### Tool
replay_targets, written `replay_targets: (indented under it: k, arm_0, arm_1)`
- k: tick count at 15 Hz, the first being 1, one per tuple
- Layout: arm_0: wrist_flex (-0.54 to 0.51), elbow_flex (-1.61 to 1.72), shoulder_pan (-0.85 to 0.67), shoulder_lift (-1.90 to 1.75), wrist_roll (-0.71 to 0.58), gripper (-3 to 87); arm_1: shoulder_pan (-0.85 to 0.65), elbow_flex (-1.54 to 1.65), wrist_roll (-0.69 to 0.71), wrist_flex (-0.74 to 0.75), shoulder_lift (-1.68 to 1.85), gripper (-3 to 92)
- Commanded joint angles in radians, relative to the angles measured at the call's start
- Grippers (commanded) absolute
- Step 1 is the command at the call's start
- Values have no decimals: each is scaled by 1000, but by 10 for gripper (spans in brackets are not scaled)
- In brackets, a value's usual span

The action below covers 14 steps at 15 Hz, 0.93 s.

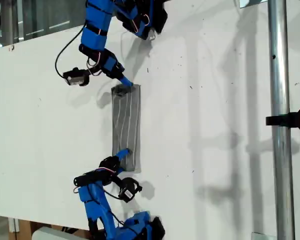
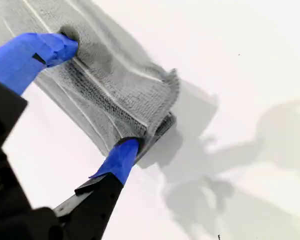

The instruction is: Grasp corners of a towel and fold twice.

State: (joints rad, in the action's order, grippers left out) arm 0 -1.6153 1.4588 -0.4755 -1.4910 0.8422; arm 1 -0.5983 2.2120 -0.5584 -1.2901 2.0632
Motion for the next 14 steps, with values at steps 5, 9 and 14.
replay_targets:
  k: [5,9,14]
  arm_0:
    - [204,640,129,-1060,149,451]
    - [405,1296,367,-1996,232,303]
    - [465,1433,482,-1987,302,291]
  arm_1:
    - [-138,225,-216,74,341,136]
    - [-48,287,-232,311,267,405]
    - [46,129,-247,563,-176,431]
